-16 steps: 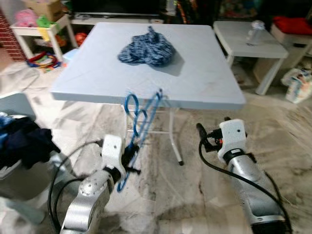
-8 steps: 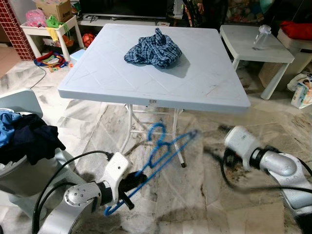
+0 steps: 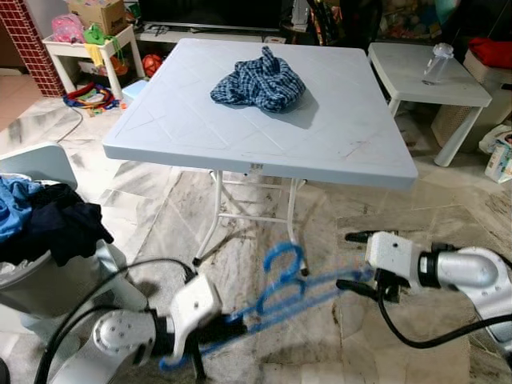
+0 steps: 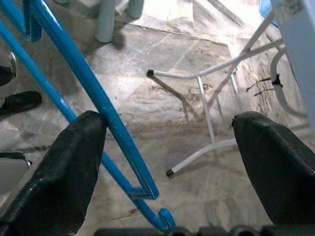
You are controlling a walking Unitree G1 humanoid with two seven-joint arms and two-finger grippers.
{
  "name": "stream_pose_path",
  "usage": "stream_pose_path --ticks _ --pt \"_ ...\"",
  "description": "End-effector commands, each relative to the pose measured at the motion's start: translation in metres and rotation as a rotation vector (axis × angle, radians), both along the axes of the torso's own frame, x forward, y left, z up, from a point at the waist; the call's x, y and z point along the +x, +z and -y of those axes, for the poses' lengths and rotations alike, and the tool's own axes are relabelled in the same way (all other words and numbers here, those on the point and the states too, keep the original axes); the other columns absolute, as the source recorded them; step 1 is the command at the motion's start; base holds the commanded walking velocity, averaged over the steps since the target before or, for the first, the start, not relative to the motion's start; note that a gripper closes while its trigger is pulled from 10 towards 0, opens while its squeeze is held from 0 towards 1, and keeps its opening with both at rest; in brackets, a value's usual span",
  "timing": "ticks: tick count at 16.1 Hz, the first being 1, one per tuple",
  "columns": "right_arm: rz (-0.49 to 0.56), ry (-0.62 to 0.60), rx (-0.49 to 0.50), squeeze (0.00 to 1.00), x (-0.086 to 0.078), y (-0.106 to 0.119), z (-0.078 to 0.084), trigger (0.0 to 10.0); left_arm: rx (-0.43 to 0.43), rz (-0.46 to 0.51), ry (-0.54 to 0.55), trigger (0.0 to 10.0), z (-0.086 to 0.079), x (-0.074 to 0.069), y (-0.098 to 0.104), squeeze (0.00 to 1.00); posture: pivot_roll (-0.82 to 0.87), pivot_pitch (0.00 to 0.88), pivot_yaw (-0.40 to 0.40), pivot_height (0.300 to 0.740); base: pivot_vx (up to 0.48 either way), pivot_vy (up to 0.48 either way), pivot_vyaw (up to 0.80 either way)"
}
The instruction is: Hang hanger
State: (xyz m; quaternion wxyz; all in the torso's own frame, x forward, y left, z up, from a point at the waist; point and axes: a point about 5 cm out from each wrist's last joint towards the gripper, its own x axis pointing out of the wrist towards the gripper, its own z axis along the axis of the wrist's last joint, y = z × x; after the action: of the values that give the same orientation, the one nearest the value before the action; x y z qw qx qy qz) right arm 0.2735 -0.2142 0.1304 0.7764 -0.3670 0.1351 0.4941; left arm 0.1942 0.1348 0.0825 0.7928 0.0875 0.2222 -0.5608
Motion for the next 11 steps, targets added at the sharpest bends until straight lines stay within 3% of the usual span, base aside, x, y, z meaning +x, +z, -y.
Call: stream_pose_path --ticks 1,7,8,10,11 --pt "-0.009 0.046 -0.004 0.00 -0.001 0.004 -0.004 10.0 -0.017 0.014 -0.054 10.0 0.003 -0.003 0.003 0.00 0.01 0.070 -0.028 0.740 0.000 0.000 0.00" --pt "-0.148 0.164 -0.083 0.00 -0.013 0.006 0.004 10.0 -0.021 0.034 -0.084 10.0 0.002 -0.001 0.005 0.00 0.00 0.071 -0.016 0.740 0.000 0.000 0.00" --pt "-0.160 0.174 -0.102 0.00 -0.010 0.011 0.008 6.2 -0.017 0.032 -0.094 10.0 0.002 -0.003 0.004 0.00 0.00 0.071 -0.015 0.740 0.000 0.000 0.00" --pt "-0.179 0.180 -0.096 0.00 -0.009 0.015 0.009 0.0 -0.016 0.030 -0.100 10.0 0.002 -0.004 0.003 0.00 0.00 0.071 -0.015 0.740 0.000 0.000 0.00" --pt "-0.193 0.187 -0.098 0.00 -0.011 0.015 0.009 0.0 -0.016 0.030 -0.102 10.0 0.002 -0.004 0.003 0.00 0.00 0.071 -0.015 0.740 0.000 0.000 0.00"
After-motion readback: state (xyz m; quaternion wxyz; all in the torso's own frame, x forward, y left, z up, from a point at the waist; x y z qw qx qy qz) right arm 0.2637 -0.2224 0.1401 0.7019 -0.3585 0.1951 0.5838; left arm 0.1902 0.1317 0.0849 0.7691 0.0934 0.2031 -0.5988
